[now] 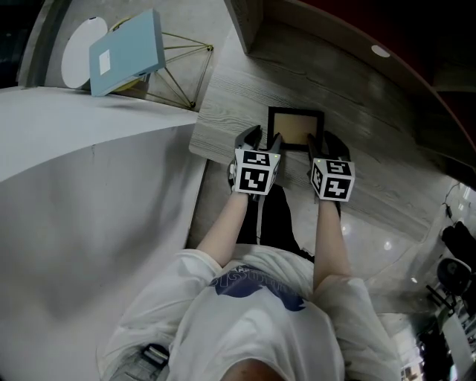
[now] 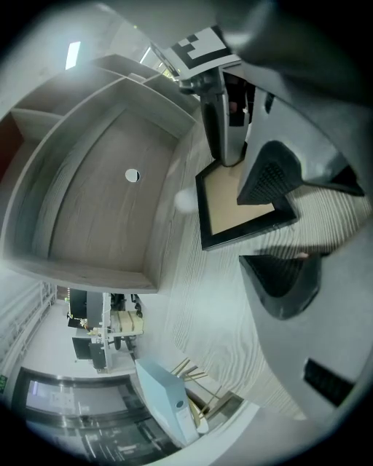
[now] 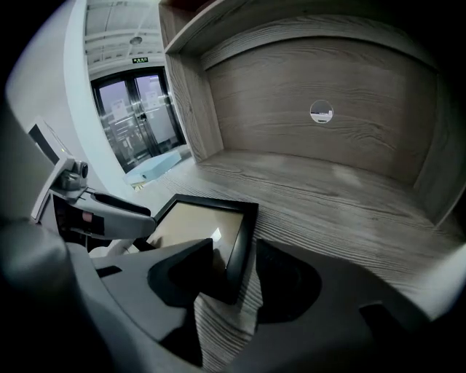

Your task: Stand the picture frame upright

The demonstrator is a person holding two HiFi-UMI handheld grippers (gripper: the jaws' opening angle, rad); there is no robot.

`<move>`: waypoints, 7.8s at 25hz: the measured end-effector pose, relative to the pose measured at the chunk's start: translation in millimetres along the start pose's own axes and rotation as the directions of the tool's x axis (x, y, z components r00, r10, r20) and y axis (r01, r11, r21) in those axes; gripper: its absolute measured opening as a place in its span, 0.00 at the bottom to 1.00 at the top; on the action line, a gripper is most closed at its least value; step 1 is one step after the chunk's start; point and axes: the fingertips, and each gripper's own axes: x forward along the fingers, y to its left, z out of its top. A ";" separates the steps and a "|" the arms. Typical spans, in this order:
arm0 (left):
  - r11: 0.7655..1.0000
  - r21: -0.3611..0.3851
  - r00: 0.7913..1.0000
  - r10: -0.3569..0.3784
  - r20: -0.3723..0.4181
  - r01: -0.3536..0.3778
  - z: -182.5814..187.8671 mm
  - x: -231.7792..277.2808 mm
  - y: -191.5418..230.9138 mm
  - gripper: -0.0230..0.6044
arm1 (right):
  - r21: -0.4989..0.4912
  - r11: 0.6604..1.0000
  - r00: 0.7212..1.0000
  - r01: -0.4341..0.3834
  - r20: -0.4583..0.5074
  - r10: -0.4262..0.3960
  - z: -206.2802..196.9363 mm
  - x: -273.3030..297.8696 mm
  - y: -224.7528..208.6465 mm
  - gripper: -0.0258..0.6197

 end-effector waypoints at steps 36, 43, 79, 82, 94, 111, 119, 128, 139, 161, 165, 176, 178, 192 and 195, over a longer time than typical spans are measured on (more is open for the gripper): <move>0.996 -0.078 0.999 -0.036 0.032 0.039 6.0 -2.1 -3.0 0.16 | 0.205 0.979 0.997 0.011 0.074 -0.027 -1.8 -14.7 -5.0 0.14; 0.997 -0.030 0.995 -0.075 0.063 0.077 30.1 -15.4 -14.7 0.16 | 0.236 0.971 0.989 0.031 0.137 -0.064 16.3 -39.9 -9.3 0.14; 0.760 0.475 0.876 -0.480 -0.052 0.444 78.0 -48.4 -229.6 0.16 | 0.609 0.741 0.795 0.284 0.283 -0.537 -36.2 -241.2 -102.2 0.14; 0.748 0.494 0.874 -0.483 -0.053 0.443 69.0 -52.0 -252.4 0.16 | 0.624 0.733 0.789 0.272 0.292 -0.541 -52.5 -256.6 -112.9 0.14; 0.787 0.477 0.896 -0.444 -0.001 0.390 37.9 -63.3 -326.2 0.16 | 0.572 0.788 0.808 0.228 0.340 -0.481 -92.5 -309.6 -159.4 0.14; 0.868 0.399 0.924 -0.366 0.114 0.295 25.1 -61.0 -390.7 0.16 | 0.440 0.884 0.847 0.157 0.400 -0.350 -105.7 -344.4 -221.1 0.14; 0.865 0.398 0.928 -0.364 0.081 0.305 26.3 -45.2 -384.1 0.16 | 0.462 0.874 0.857 0.149 0.380 -0.348 -107.2 -327.9 -225.6 0.14; 0.828 0.440 0.906 -0.418 0.070 0.348 70.0 -28.1 -391.0 0.16 | 0.483 0.854 0.827 0.192 0.389 -0.406 -74.0 -325.2 -244.9 0.14; 0.788 0.482 0.886 -0.461 0.051 0.383 99.6 -6.2 -395.7 0.16 | 0.490 0.843 0.806 0.219 0.396 -0.440 -52.6 -316.0 -262.2 0.15; 0.855 0.442 0.922 -0.362 0.137 0.270 103.1 54.2 -427.8 0.17 | 0.334 0.933 0.855 0.136 0.436 -0.281 -55.5 -278.1 -341.9 0.15; 0.867 0.434 0.927 -0.340 0.157 0.244 102.2 64.5 -430.4 0.17 | 0.303 0.945 0.865 0.119 0.435 -0.249 -57.0 -266.3 -354.4 0.15; 0.896 0.398 0.937 -0.291 0.192 0.197 106.1 85.4 -433.2 0.17 | 0.265 0.961 0.877 0.083 0.438 -0.197 -52.5 -247.6 -376.6 0.15; 0.901 0.391 0.939 -0.284 0.196 0.190 106.4 87.8 -432.6 0.17 | 0.256 0.964 0.879 0.077 0.439 -0.186 -51.1 -245.2 -378.4 0.15; 0.903 0.399 0.947 -0.255 0.194 0.161 94.9 110.6 -432.2 0.17 | 0.204 0.976 0.892 0.078 0.423 -0.160 -62.5 -228.8 -388.5 0.15; 0.904 0.400 0.949 -0.247 0.197 0.152 93.8 117.3 -430.7 0.17 | 0.195 0.978 0.895 0.080 0.418 -0.157 -64.5 -223.7 -390.5 0.15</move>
